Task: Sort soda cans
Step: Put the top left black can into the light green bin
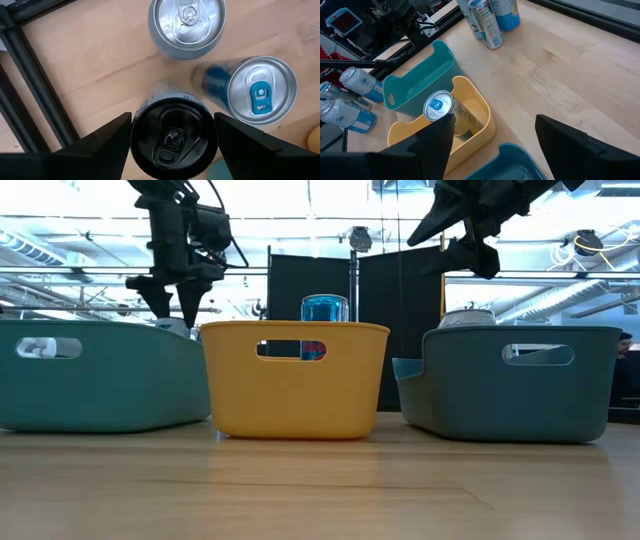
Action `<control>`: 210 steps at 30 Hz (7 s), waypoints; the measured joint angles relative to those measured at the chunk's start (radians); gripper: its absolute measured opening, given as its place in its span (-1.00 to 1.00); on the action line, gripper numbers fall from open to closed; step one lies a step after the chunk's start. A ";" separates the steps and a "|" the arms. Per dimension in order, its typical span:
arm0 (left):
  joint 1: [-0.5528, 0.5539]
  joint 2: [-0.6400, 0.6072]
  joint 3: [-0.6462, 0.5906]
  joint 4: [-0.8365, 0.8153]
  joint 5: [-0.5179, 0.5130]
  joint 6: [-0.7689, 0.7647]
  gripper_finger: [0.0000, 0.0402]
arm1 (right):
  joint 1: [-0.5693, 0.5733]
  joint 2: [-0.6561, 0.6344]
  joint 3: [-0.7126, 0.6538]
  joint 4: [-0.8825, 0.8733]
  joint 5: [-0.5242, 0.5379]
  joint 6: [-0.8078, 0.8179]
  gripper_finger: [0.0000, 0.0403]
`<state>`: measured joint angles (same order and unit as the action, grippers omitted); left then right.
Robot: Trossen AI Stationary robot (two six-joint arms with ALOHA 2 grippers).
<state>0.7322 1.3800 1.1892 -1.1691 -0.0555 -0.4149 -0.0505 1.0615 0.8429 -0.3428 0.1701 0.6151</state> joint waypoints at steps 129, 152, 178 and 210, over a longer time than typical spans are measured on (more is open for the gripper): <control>-0.220 -0.543 -0.068 -0.085 0.093 -0.467 0.41 | 0.000 0.000 0.000 -0.007 -0.050 -0.067 0.34; -0.600 -0.382 -0.067 -0.002 0.126 -0.708 0.41 | 0.000 0.000 0.000 -0.007 -0.070 -0.085 0.34; -0.751 -0.095 -0.068 -0.129 -0.059 -0.913 0.41 | 0.000 0.000 0.000 -0.011 -0.072 -0.104 0.34; -0.780 0.013 -0.068 -0.098 -0.084 -0.907 0.42 | 0.021 0.000 0.000 -0.013 -0.097 -0.100 0.34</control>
<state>-0.0478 1.3926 1.1217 -1.2668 -0.1394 -1.3220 -0.0299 1.0618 0.8433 -0.3561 0.0727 0.5148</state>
